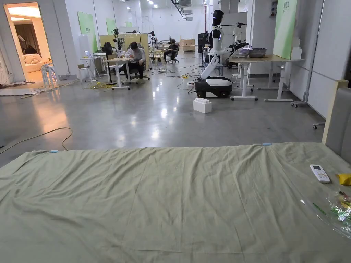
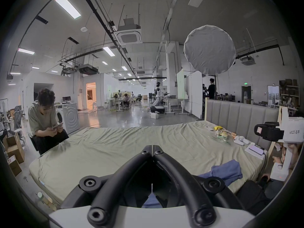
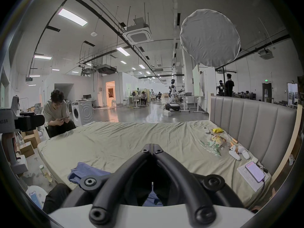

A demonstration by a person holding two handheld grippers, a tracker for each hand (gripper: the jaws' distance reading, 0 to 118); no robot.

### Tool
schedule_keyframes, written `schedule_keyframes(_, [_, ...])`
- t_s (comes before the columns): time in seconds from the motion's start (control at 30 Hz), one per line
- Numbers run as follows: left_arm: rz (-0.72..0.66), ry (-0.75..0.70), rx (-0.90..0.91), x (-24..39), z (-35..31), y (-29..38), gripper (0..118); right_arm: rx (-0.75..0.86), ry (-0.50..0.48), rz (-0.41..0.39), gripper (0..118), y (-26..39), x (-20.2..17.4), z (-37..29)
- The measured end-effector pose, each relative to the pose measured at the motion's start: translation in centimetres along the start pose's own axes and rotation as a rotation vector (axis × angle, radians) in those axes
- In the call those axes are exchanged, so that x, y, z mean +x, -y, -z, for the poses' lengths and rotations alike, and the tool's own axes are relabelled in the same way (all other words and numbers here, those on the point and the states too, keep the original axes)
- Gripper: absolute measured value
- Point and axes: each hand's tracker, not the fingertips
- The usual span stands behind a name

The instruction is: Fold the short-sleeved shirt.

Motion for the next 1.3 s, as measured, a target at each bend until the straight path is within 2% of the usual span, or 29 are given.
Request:
schedule_keyframes(0.03, [-0.002, 0.000, 0.003, 0.0, -0.1, 0.0, 0, 0.013, -0.009, -0.017, 0, -0.2, 0.0, 0.1])
schedule_keyframes(0.1, [-0.009, 0.009, 0.003, -0.2, 0.0, -0.1, 0, -0.023, -0.002, 0.013, 0, 0.1, -0.1, 0.2])
schedule_keyframes(0.13, [-0.015, 0.011, 0.004, -0.3, 0.1, 0.0, 0, 0.008, -0.007, -0.017, 0, -0.2, -0.1, 0.1])
schedule_keyframes(0.2, [-0.044, 0.025, -0.001, -0.6, 0.1, -0.1, 0, -0.041, -0.009, 0.024, 0, 0.1, 0.0, 0.2])
schedule_keyframes(0.27, [-0.060, 0.025, 0.001, -0.9, 0.2, 0.0, 0, -0.003, -0.013, -0.006, 0, -0.2, 0.0, 0.2])
schedule_keyframes(0.33, [-0.086, 0.035, -0.009, -1.4, 0.4, 0.2, 0, -0.029, -0.013, 0.023, 0, 0.0, 0.1, 0.3])
schedule_keyframes(0.37, [-0.120, 0.049, -0.022, -1.9, 0.7, 0.3, 0, -0.015, -0.012, 0.012, 0, 0.0, 0.2, 0.4])
schedule_keyframes(0.43, [-0.229, 0.083, -0.084, -3.2, 1.5, 0.7, 0, -0.042, -0.020, 0.036, 0, 0.2, 0.4, 0.6])
schedule_keyframes(0.47, [-0.292, 0.081, -0.095, -4.0, 1.8, 1.0, 5, -0.041, -0.018, 0.031, 0, 0.3, 0.4, 0.6])
schedule_keyframes(0.53, [-0.382, 0.090, -0.149, -6.0, 2.7, 1.9, 31, -0.070, -0.025, 0.037, 0, 0.7, 0.5, 0.7])
schedule_keyframes(0.57, [-0.437, 0.100, -0.184, -7.0, 3.5, 2.4, 38, -0.086, -0.029, 0.040, 0, 0.9, 0.6, 0.7])
schedule_keyframes(0.6, [-0.464, 0.098, -0.211, -8.1, 4.4, 3.2, 38, -0.105, -0.031, 0.046, 0, 1.3, 0.6, 0.7])
schedule_keyframes(0.67, [-0.512, 0.073, -0.263, -9.9, 6.5, 5.6, 84, -0.143, -0.037, 0.059, 0, 2.0, 0.7, 0.8])
schedule_keyframes(0.7, [-0.552, 0.050, -0.318, -10.8, 7.8, 7.0, 86, -0.162, -0.041, 0.064, 0, 2.4, 0.8, 0.9])
schedule_keyframes(0.77, [-0.646, -0.015, -0.435, -12.6, 10.7, 9.8, 86, -0.206, -0.046, 0.071, 0, 3.1, 1.0, 1.0])
schedule_keyframes(0.93, [-0.842, 0.000, -0.568, -16.1, 18.0, 18.1, 86, -0.297, -0.049, 0.067, 0, 4.6, 1.5, 1.4])
schedule_keyframes(1.03, [-0.859, -0.007, -0.680, -17.1, 21.4, 22.2, 84, -0.316, -0.035, 0.087, 0, 5.1, 1.8, 1.7])
schedule_keyframes(1.07, [-0.898, -0.033, -0.699, -17.4, 22.0, 23.1, 75, -0.320, -0.030, 0.096, 0, 5.2, 1.9, 1.8])
schedule_keyframes(1.1, [-0.967, 0.013, -0.711, -17.6, 22.4, 24.0, 61, -0.324, -0.021, 0.107, 0, 5.3, 1.9, 1.8])
schedule_keyframes(1.13, [-1.006, 0.031, -0.711, -17.5, 22.7, 24.6, 41, -0.327, -0.018, 0.116, 0, 5.3, 2.0, 1.9])
schedule_keyframes(1.17, [-1.035, 0.029, -0.717, -17.1, 22.8, 24.9, 16, -0.332, -0.018, 0.126, 0, 5.4, 2.1, 2.0])
schedule_keyframes(1.27, [-1.047, 0.071, -0.730, -15.7, 23.0, 26.2, 12, -0.341, -0.012, 0.129, 0, 5.5, 2.1, 2.3])
schedule_keyframes(1.3, [-1.113, 0.075, -0.706, -15.5, 22.9, 26.6, 12, -0.347, -0.013, 0.126, 0, 5.5, 2.2, 2.5])
